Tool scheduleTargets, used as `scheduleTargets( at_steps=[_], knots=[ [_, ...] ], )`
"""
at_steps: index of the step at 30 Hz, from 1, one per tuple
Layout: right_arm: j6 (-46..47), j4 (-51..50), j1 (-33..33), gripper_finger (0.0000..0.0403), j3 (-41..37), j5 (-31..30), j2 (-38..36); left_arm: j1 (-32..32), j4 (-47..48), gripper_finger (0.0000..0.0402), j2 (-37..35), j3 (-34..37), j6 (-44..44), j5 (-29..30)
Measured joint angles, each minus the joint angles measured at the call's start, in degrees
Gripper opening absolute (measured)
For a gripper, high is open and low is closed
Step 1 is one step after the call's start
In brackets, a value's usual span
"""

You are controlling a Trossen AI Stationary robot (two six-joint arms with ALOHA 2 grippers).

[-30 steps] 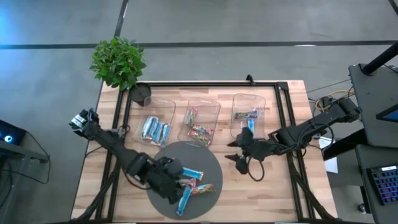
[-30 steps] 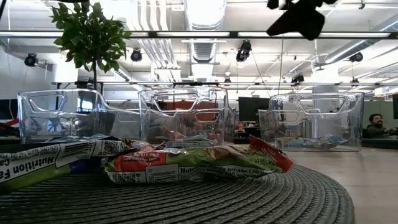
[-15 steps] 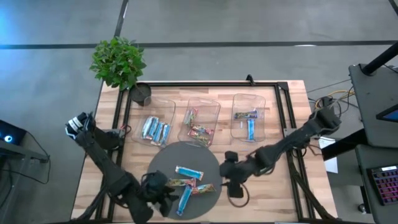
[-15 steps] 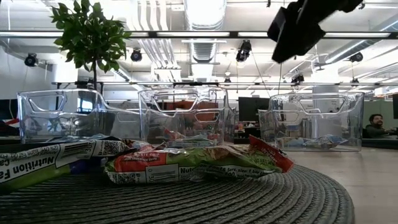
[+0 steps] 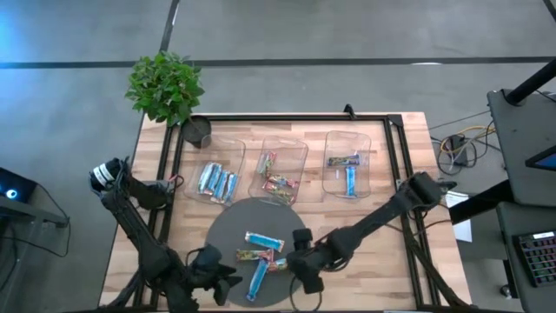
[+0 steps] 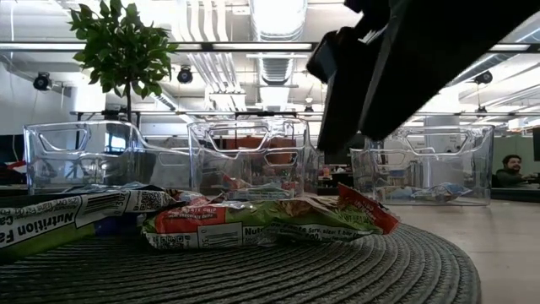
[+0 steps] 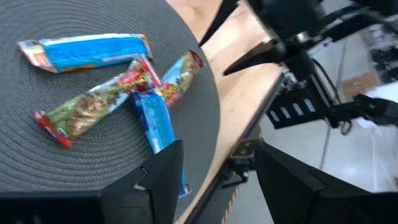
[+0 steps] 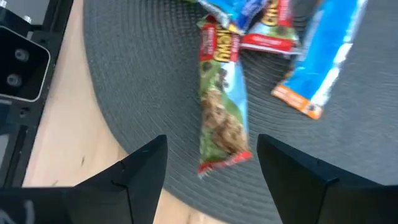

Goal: Pick and place Granola Bars by type
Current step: Put the red granola bar into the middle transparent bin

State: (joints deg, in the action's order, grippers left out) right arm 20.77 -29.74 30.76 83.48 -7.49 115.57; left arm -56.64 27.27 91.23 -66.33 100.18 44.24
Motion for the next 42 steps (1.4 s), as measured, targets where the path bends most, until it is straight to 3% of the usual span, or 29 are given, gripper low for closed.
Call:
scheduleTargets(
  at_steps=[12,18,24,28,33,42],
  knots=[
    [4.99,-8.62,-0.94,0.0238,11.15,-4.07,10.21,-3.12,-0.21,0.0181,-4.57,2.75,-7.64,1.34],
    [6.0,-8.85,-1.63,0.0238,11.45,-3.9,10.53,-3.59,-0.24,0.0181,-9.3,6.13,-11.85,1.34],
    [7.58,-8.68,-2.64,0.0237,8.99,2.56,10.55,-4.42,-0.35,0.0181,-14.25,10.31,-12.73,1.33],
    [7.75,-8.5,-2.78,0.0232,8.64,2.82,10.51,-5.08,-0.99,0.0181,-16.55,12.83,-12.7,1.3],
    [9.07,-9.13,-2.88,0.0202,9.4,2.92,10.51,-5.32,-1.37,0.0181,-17.34,14.01,-12.68,1.32],
    [12.73,-9.15,-3.5,0.0111,10.12,5.39,10.12,-5.34,-3.06,0.0181,-17.34,15.48,-12.61,1.48]
  ],
)
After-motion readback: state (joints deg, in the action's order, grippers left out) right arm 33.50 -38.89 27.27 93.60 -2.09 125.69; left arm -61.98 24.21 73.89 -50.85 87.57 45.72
